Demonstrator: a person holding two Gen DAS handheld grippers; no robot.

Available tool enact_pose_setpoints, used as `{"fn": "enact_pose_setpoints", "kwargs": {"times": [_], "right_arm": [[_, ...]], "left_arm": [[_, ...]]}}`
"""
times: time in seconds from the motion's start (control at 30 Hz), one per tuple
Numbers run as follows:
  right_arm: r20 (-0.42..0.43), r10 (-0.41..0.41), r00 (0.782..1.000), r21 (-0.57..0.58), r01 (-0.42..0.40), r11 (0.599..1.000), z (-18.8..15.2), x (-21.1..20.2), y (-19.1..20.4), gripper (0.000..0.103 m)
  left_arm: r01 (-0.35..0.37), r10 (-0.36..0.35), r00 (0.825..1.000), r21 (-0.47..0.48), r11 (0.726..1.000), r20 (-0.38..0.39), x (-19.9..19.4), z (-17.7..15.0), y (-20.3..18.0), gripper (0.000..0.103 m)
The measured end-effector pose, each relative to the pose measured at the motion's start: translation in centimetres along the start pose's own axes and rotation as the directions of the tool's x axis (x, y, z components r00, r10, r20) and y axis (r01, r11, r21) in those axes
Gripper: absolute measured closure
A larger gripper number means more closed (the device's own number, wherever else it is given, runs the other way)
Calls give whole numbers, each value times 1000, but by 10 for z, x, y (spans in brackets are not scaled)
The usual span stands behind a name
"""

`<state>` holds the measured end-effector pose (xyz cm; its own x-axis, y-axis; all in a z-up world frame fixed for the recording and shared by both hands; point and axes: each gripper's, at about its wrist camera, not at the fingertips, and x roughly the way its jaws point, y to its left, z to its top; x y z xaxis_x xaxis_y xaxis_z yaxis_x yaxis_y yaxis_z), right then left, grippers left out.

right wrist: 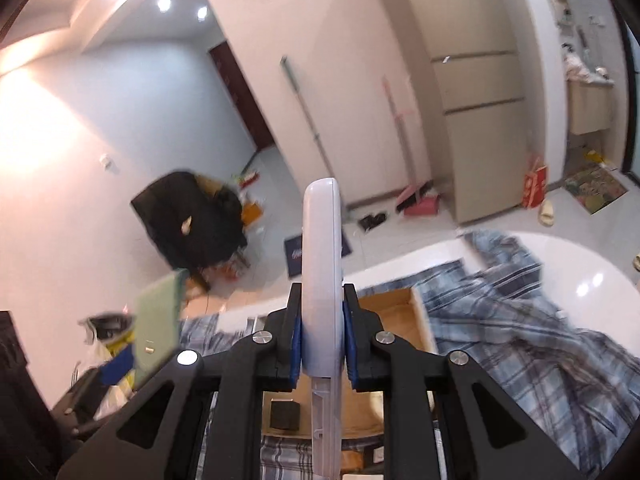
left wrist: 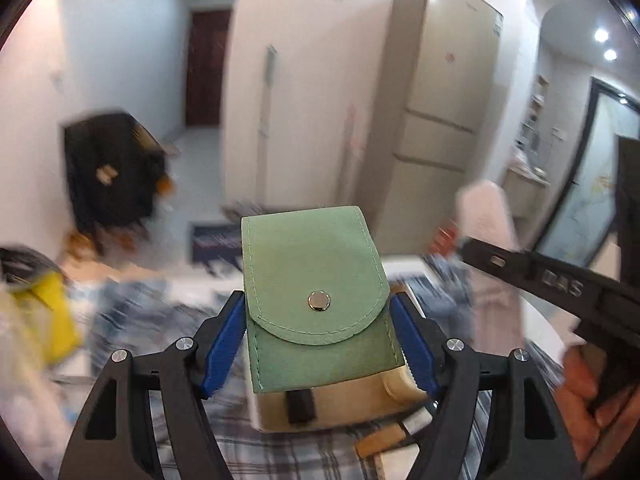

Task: Organize rigid objects
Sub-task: 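Carry the green pouch and white remote toward the box with both tools, then lower the green pouch into the box and open the left tool while the right tool releases the remote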

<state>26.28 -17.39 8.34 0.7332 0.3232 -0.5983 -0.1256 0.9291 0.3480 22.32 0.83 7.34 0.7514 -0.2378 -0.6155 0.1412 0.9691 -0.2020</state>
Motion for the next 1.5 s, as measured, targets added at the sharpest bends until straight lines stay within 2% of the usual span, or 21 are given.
{"fn": "enact_pose_setpoints", "kwargs": {"times": [0.03,0.1,0.17,0.23,0.3,0.4,0.5,0.6,0.63,0.73,0.83,0.87,0.9,0.97,1.07,1.23,1.37,1.5], "right_arm": [[-25,-4,1000,-2,4,1000,-5,12,-2,87],[-76,-31,997,-6,30,1000,-17,38,-8,87],[-152,-47,987,-41,41,998,-26,63,-10,87],[-188,-57,981,-85,42,995,-35,79,-12,87],[-227,-69,971,-82,52,995,-43,93,-17,87],[-277,7,961,12,-4,1000,-48,109,-35,87],[-269,29,963,67,-12,998,-48,110,-53,87],[-243,19,970,48,-7,999,-46,104,-55,87],[-241,31,970,59,-18,998,-46,104,-55,87],[-260,70,963,80,-51,995,-48,110,-55,87],[-264,42,964,71,-24,997,-50,117,-53,87],[-266,33,963,62,-17,998,-51,118,-52,87],[-269,31,963,60,-16,998,-51,120,-53,87],[-272,36,962,64,-19,998,-52,121,-53,87],[-278,18,960,46,-5,999,-53,124,-51,87],[-313,6,950,7,-4,1000,-58,133,-46,87],[-328,-8,945,-55,-10,998,-64,139,-38,87],[-323,-33,946,-82,7,997,-65,140,-35,87]], "left_arm": [[27,-28,999,-19,999,-41,12,-3,6,29],[14,-21,995,-68,998,-100,39,-8,20,29],[4,-14,991,-71,997,-134,57,-12,26,29],[19,-32,985,-74,997,-171,75,-20,28,29],[-7,-5,982,-63,998,-190,91,-27,29,29],[-19,12,984,-38,999,-175,106,-35,28,29],[-98,93,992,-46,994,-88,117,-47,29,28],[-104,105,983,16,994,-153,137,-57,20,28],[-111,114,982,31,993,-149,140,-58,17,28],[-137,145,980,65,988,-137,143,-62,10,28],[-154,159,978,46,987,-136,143,-62,13,28],[-151,152,979,16,988,-139,142,-61,18,27],[-141,139,981,-5,990,-139,141,-60,22,21],[-93,85,988,-59,994,-126,136,-56,30,21],[-86,78,993,-82,993,-94,123,-51,33,21],[-138,136,990,-72,988,-32,103,-41,38,17],[-115,117,993,-99,988,6,93,-36,46,17],[-136,137,990,-105,985,8,92,-33,50,17]]}}
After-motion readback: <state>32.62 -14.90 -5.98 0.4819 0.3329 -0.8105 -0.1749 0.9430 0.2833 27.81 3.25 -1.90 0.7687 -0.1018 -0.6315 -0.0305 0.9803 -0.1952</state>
